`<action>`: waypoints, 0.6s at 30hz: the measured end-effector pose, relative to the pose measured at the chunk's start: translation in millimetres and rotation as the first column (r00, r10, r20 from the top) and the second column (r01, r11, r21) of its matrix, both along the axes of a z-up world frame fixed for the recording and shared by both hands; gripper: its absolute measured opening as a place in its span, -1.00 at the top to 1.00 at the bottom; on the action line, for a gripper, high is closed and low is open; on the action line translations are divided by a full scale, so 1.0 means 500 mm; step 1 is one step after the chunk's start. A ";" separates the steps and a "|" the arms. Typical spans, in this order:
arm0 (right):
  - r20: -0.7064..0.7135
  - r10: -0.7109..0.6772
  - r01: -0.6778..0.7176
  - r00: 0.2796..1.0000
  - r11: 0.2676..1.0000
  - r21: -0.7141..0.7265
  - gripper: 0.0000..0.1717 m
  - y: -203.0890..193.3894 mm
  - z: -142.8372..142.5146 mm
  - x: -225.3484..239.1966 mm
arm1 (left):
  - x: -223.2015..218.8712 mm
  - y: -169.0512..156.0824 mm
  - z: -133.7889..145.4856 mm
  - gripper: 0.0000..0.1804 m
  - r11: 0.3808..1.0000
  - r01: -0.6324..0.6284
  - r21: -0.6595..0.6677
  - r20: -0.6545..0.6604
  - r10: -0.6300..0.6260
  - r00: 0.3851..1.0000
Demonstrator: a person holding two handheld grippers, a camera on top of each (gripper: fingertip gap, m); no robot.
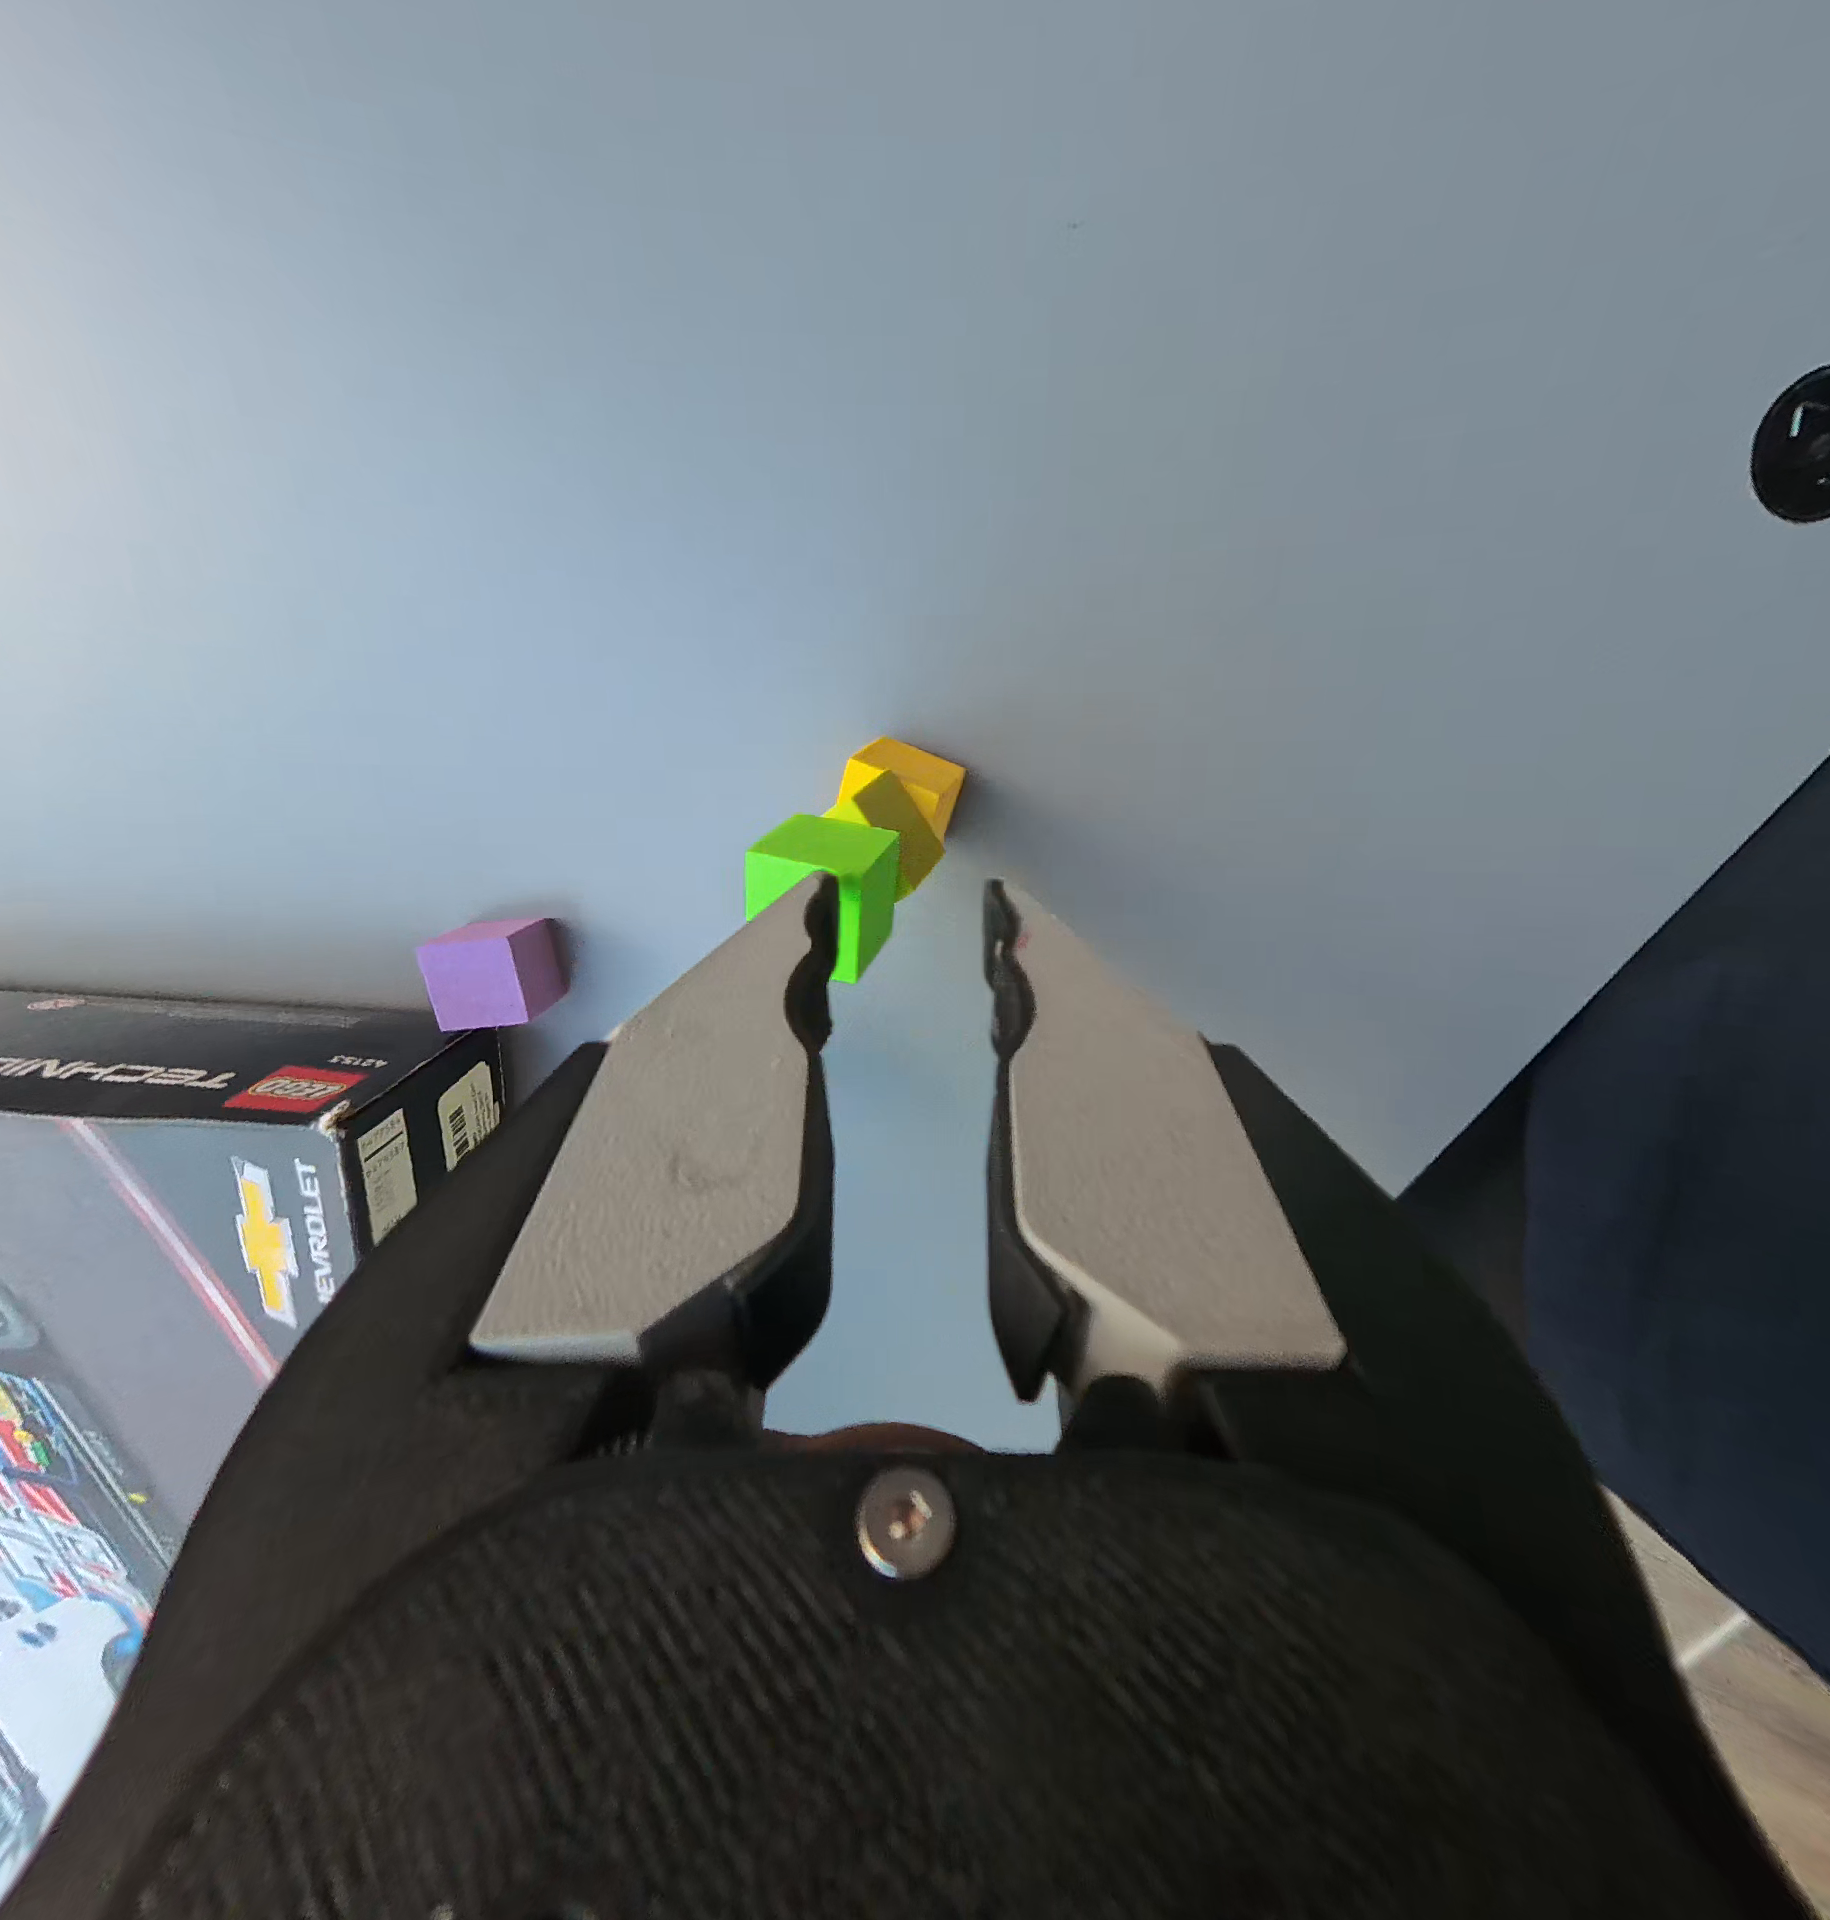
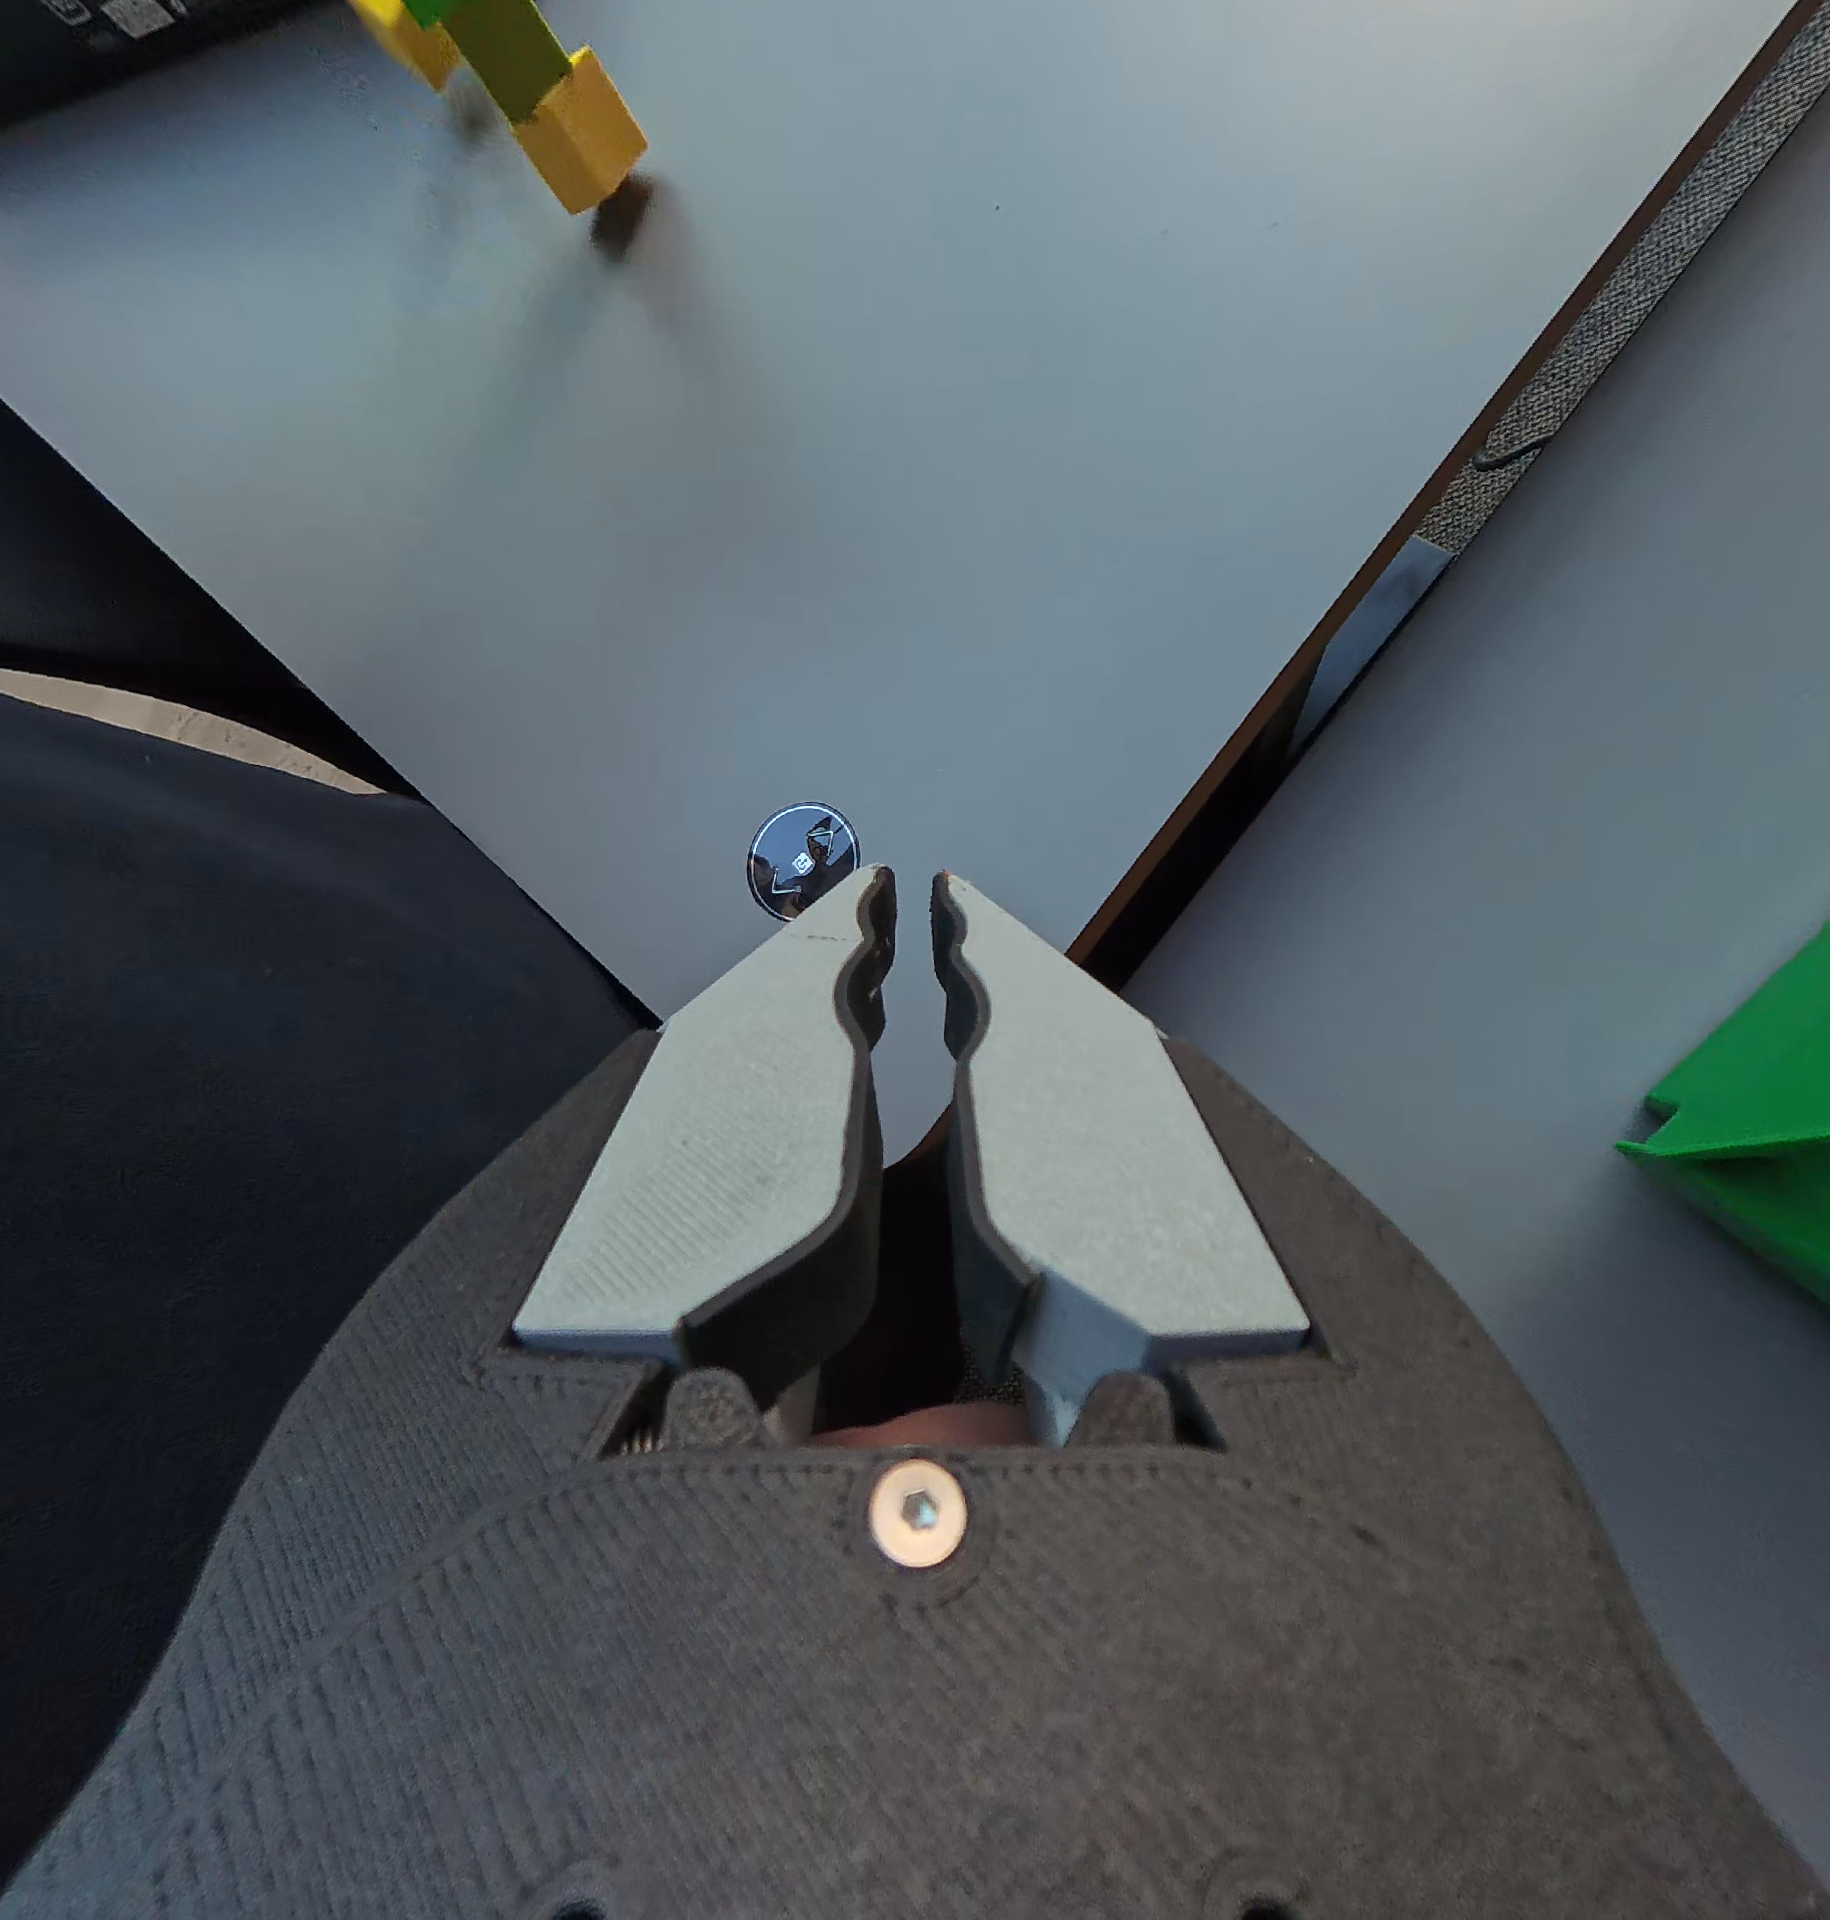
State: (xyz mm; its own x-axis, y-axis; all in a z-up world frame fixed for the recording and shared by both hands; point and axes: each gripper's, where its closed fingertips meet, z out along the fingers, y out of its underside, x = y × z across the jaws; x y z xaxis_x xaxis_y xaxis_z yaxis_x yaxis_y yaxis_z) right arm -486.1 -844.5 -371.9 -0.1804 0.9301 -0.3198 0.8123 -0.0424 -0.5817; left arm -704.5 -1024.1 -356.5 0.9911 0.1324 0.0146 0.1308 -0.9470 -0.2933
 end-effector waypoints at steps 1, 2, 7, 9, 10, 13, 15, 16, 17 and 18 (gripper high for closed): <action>0.001 0.001 -0.001 1.000 1.000 -0.001 0.95 0.000 0.000 0.001 | -0.003 -0.003 0.005 0.69 1.000 -0.009 0.005 -0.003 0.009 1.000; 0.003 0.002 -0.002 1.000 1.000 0.000 0.95 -0.001 -0.001 0.001 | -0.008 -0.007 0.011 0.68 1.000 -0.016 0.012 -0.011 0.016 1.000; 0.005 0.011 -0.011 1.000 1.000 0.002 0.95 -0.004 -0.002 0.000 | -0.063 -0.070 0.043 0.62 0.994 -0.105 0.001 -0.087 0.105 0.991; 0.005 0.016 -0.016 1.000 1.000 0.000 0.95 -0.007 -0.002 -0.001 | -0.099 -0.112 0.047 0.64 0.984 -0.177 -0.022 -0.122 0.173 0.977; 0.006 0.019 -0.019 1.000 1.000 -0.001 0.95 -0.009 -0.002 -0.002 | -0.113 -0.133 0.044 0.64 0.975 -0.217 -0.038 -0.126 0.211 0.969; 0.006 0.030 -0.030 1.000 1.000 0.001 0.95 -0.015 -0.003 -0.004 | -0.127 -0.180 0.022 0.62 0.949 -0.303 -0.081 -0.088 0.296 0.951; 0.006 0.033 -0.033 0.999 0.999 -0.001 0.95 -0.019 -0.003 -0.003 | -0.121 -0.191 0.000 0.62 0.947 -0.309 -0.087 -0.064 0.304 0.951; 0.008 0.034 -0.034 0.999 0.999 -0.002 0.95 -0.021 -0.003 -0.002 | -0.112 -0.194 -0.014 0.62 0.948 -0.302 -0.102 -0.046 0.299 0.953; 0.010 0.036 -0.036 0.999 0.999 -0.002 0.95 -0.022 -0.002 -0.001 | -0.101 -0.194 -0.027 0.60 0.951 -0.289 -0.112 -0.031 0.288 0.957; 0.011 0.039 -0.039 0.999 0.999 0.001 0.95 -0.022 -0.002 0.001 | -0.091 -0.189 -0.038 0.58 0.956 -0.270 -0.114 -0.021 0.269 0.963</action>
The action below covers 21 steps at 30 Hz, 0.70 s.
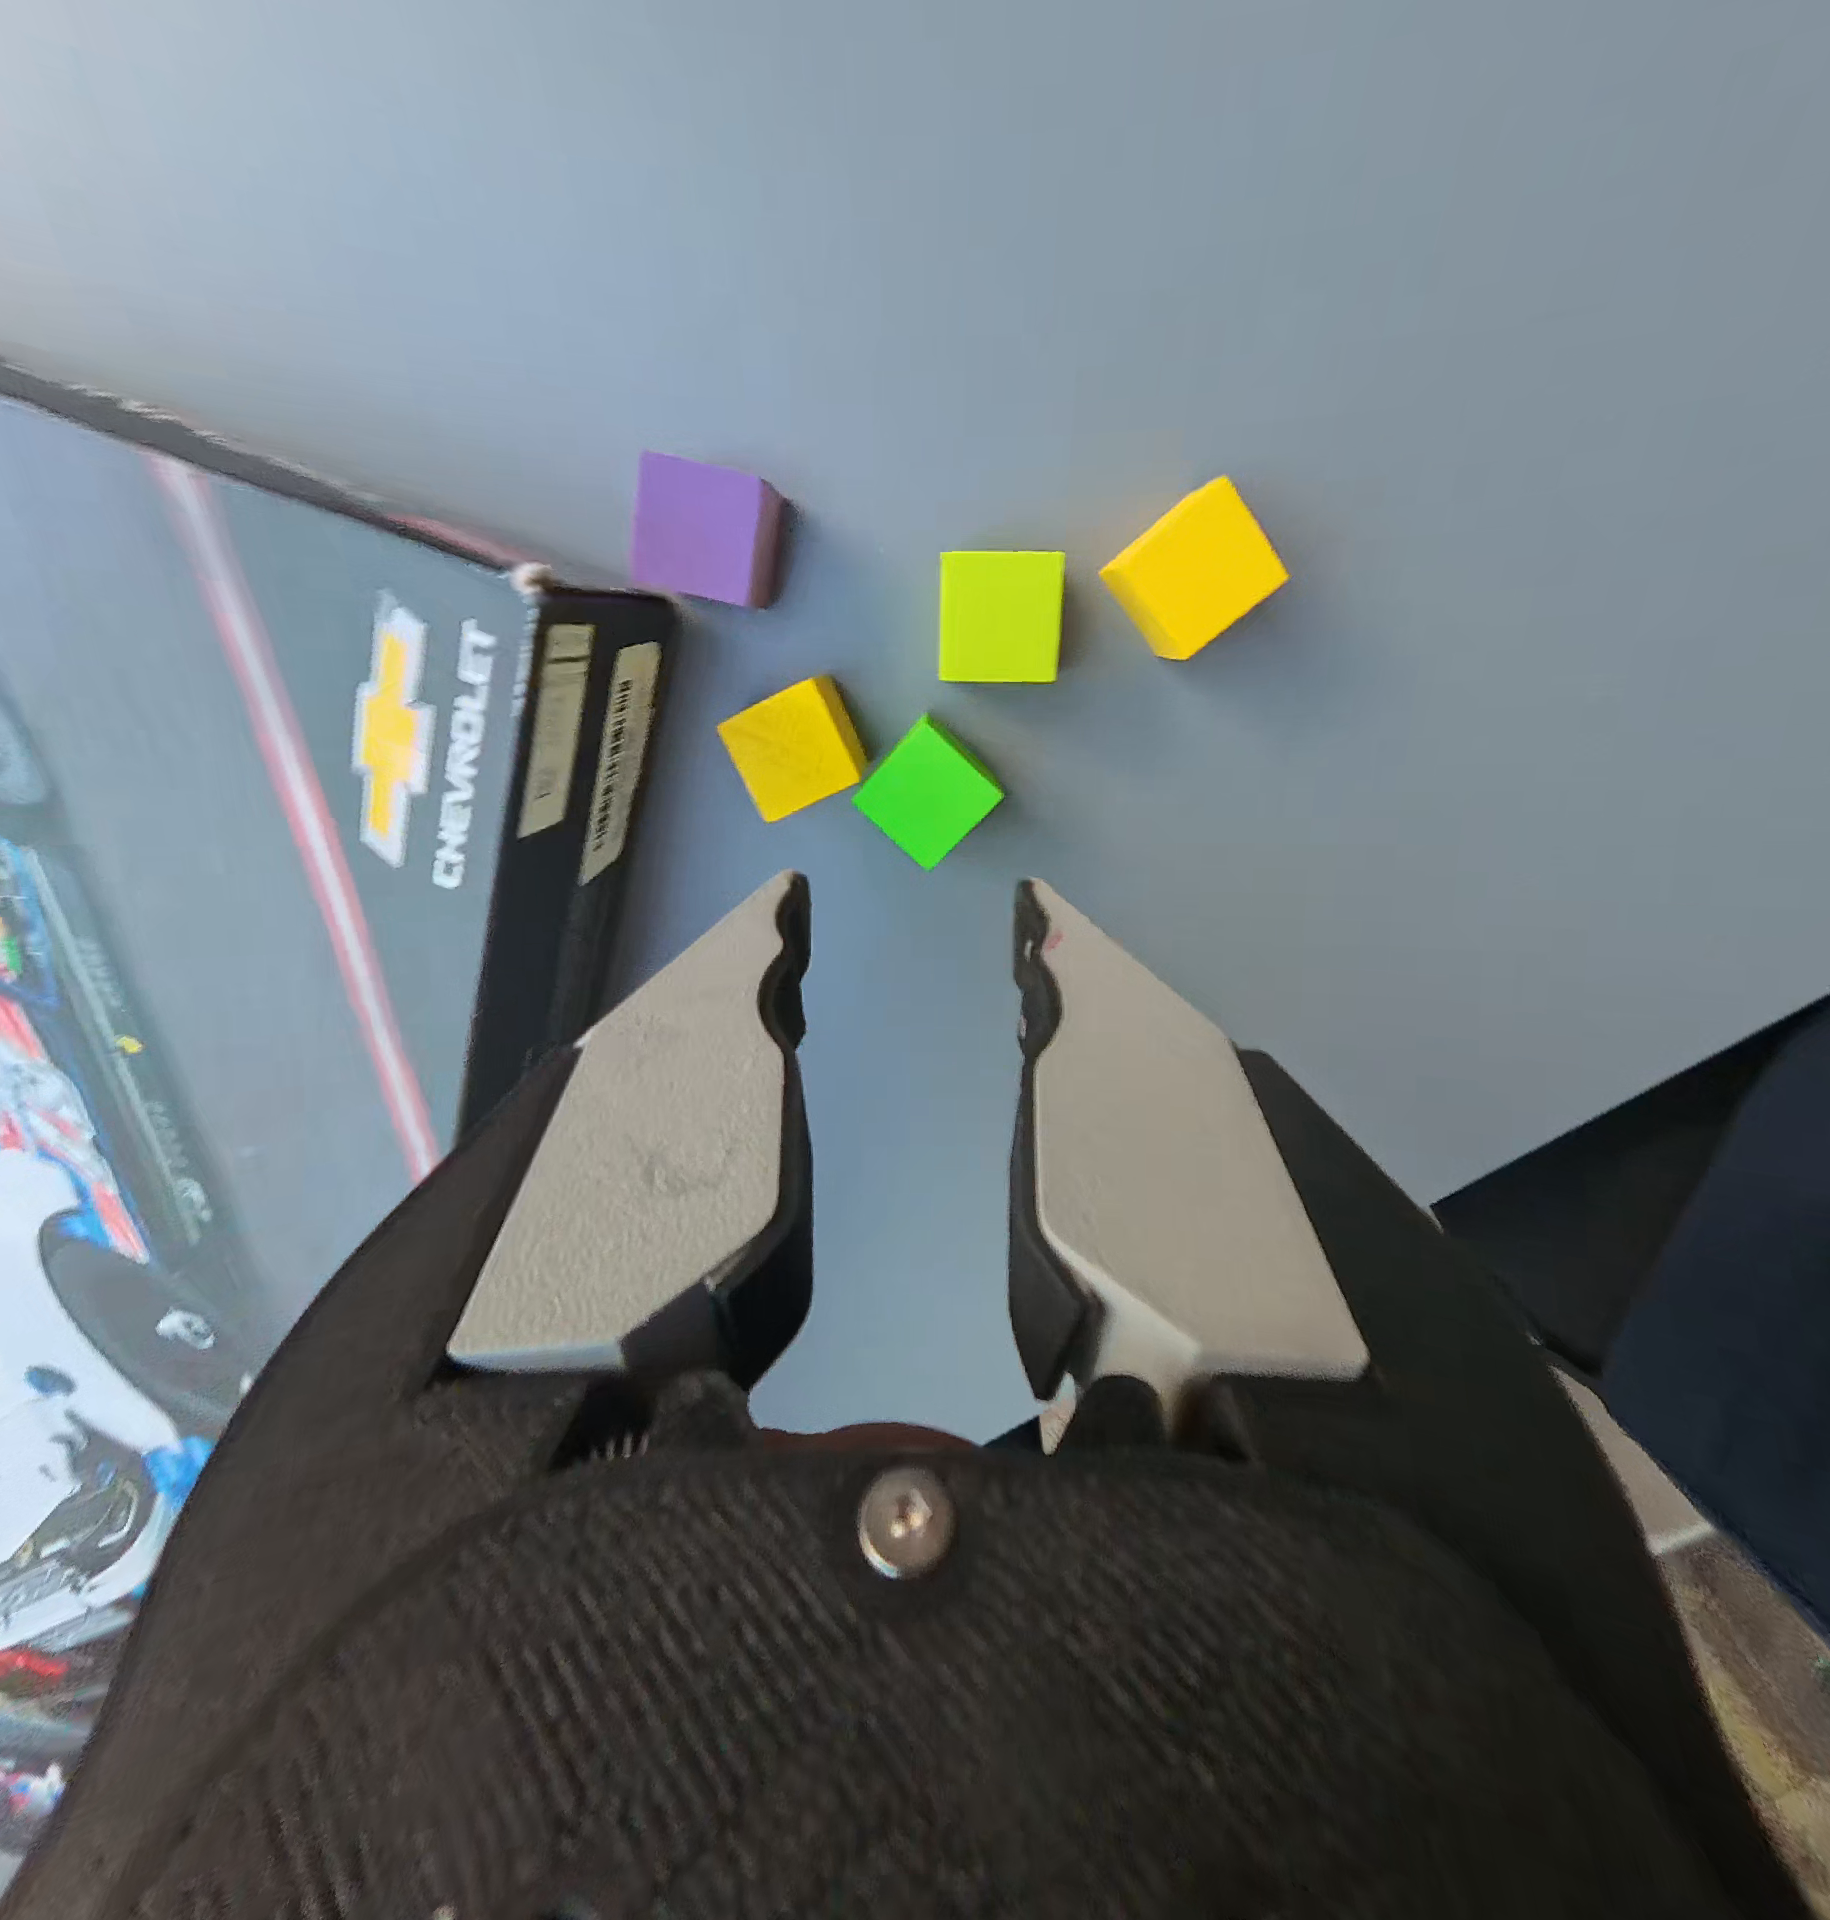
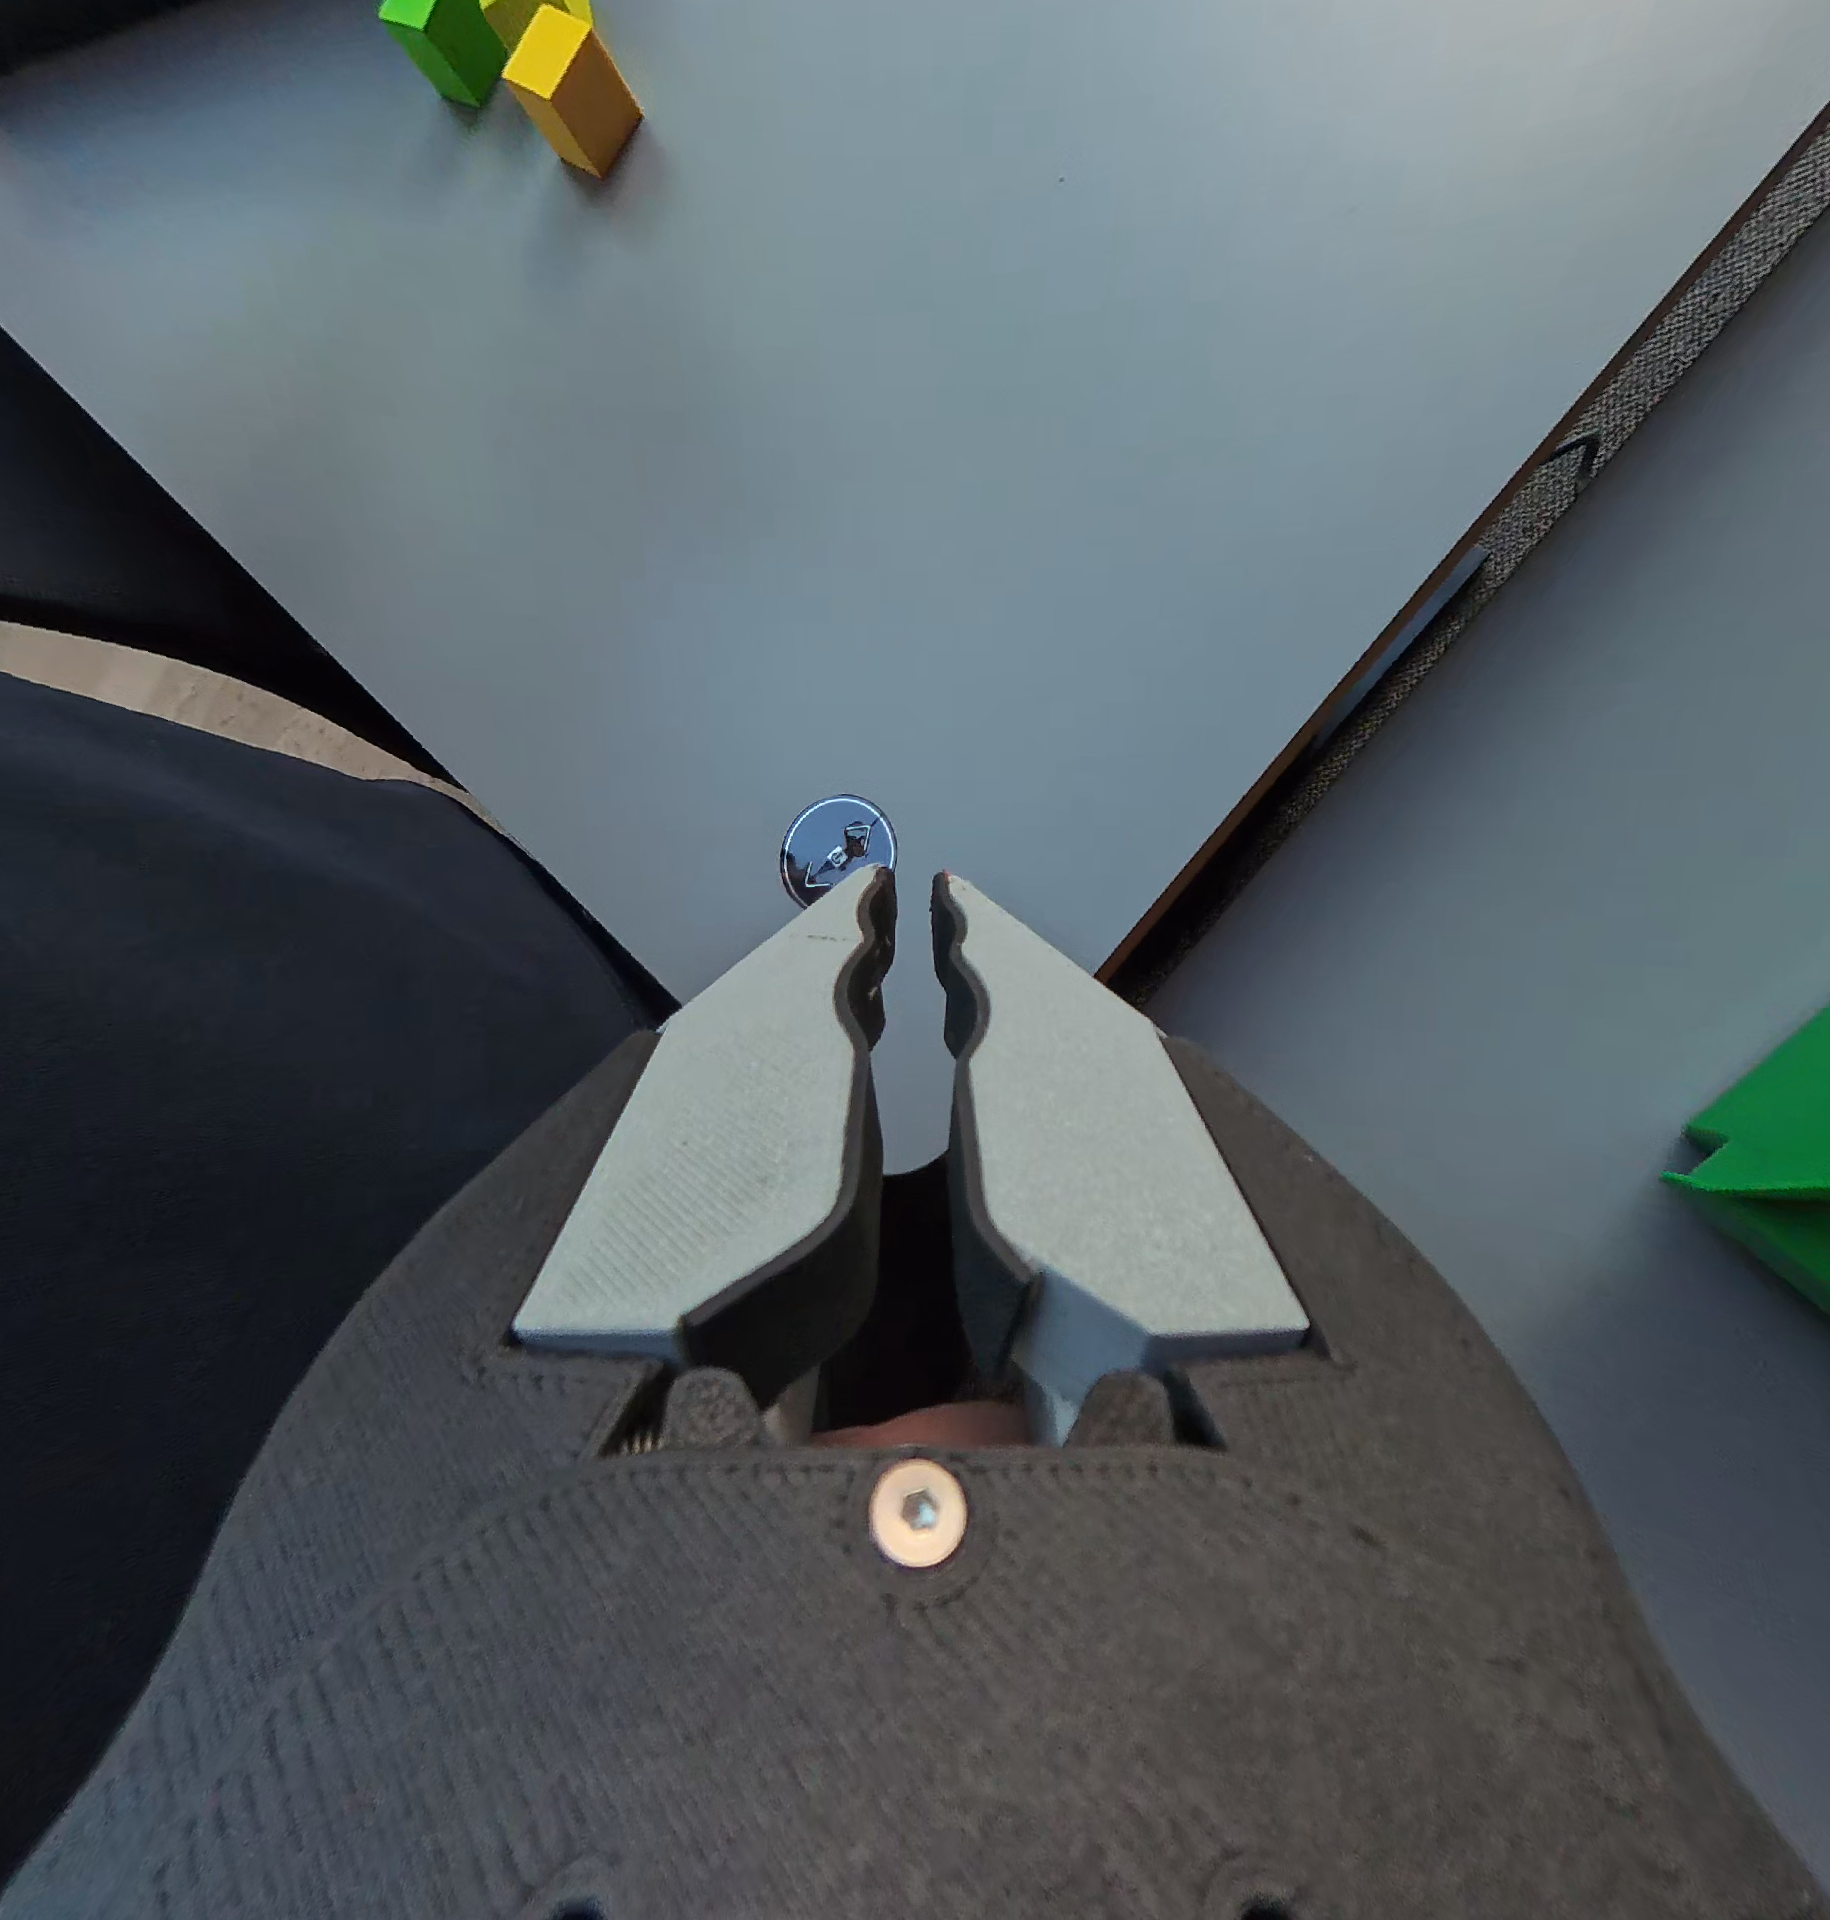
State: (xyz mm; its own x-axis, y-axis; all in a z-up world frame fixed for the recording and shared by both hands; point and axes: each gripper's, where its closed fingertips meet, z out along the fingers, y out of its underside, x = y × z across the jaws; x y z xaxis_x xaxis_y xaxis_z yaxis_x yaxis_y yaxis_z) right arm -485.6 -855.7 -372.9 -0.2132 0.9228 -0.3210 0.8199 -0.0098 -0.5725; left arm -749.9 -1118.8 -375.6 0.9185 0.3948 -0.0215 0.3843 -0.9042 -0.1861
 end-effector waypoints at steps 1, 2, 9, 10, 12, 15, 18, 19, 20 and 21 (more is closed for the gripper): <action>0.001 0.003 -0.003 1.000 1.000 0.005 0.95 0.000 0.000 0.002 | 0.010 0.007 -0.010 0.58 1.000 0.024 -0.001 0.005 -0.024 1.000; 0.003 0.005 -0.005 1.000 1.000 0.011 0.95 0.001 0.001 0.003 | 0.018 0.013 -0.019 0.56 0.999 0.046 -0.007 0.004 -0.046 0.999; 0.001 -0.028 0.028 1.000 0.998 0.055 0.88 0.015 0.008 -0.003 | 0.057 0.040 -0.065 0.43 0.994 0.095 -0.057 -0.033 -0.097 0.995; 0.003 -0.033 0.032 0.999 0.998 0.058 0.87 0.016 0.007 -0.003 | 0.066 0.044 -0.068 0.43 0.994 0.094 -0.051 -0.041 -0.096 0.995; 0.000 -0.040 0.040 0.999 0.998 0.050 0.87 0.014 0.007 -0.002 | 0.088 0.046 -0.077 0.43 0.994 0.094 -0.051 -0.049 -0.097 0.994; 0.005 -0.037 0.037 0.999 0.999 0.030 0.87 0.007 0.000 0.006 | 0.119 0.048 -0.091 0.43 0.995 0.091 -0.046 -0.058 -0.093 0.994; 0.016 -0.011 0.011 1.000 1.000 0.018 0.87 0.000 -0.010 0.012 | 0.155 0.058 -0.101 0.43 0.992 0.122 -0.024 -0.039 -0.123 0.992; 0.018 0.001 -0.001 1.000 1.000 0.016 0.87 0.000 -0.012 0.012 | 0.166 0.056 -0.107 0.43 0.991 0.131 -0.033 -0.027 -0.132 0.991; 0.017 0.013 -0.013 1.000 1.000 0.013 0.88 0.000 -0.014 0.010 | 0.178 0.051 -0.115 0.41 0.989 0.136 -0.056 -0.005 -0.136 0.991; 0.013 0.024 -0.024 1.000 1.000 0.010 0.88 0.002 -0.014 0.007 | 0.190 0.042 -0.123 0.38 0.987 0.137 -0.089 0.019 -0.136 0.991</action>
State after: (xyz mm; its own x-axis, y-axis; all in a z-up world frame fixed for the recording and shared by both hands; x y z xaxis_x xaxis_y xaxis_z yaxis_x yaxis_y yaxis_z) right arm -481.9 -854.7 -379.9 -0.2313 0.9207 -0.3143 0.8272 0.0161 -0.5617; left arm -654.7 -1097.8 -437.3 0.9640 0.2628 -0.0392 0.2581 -0.9612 -0.0973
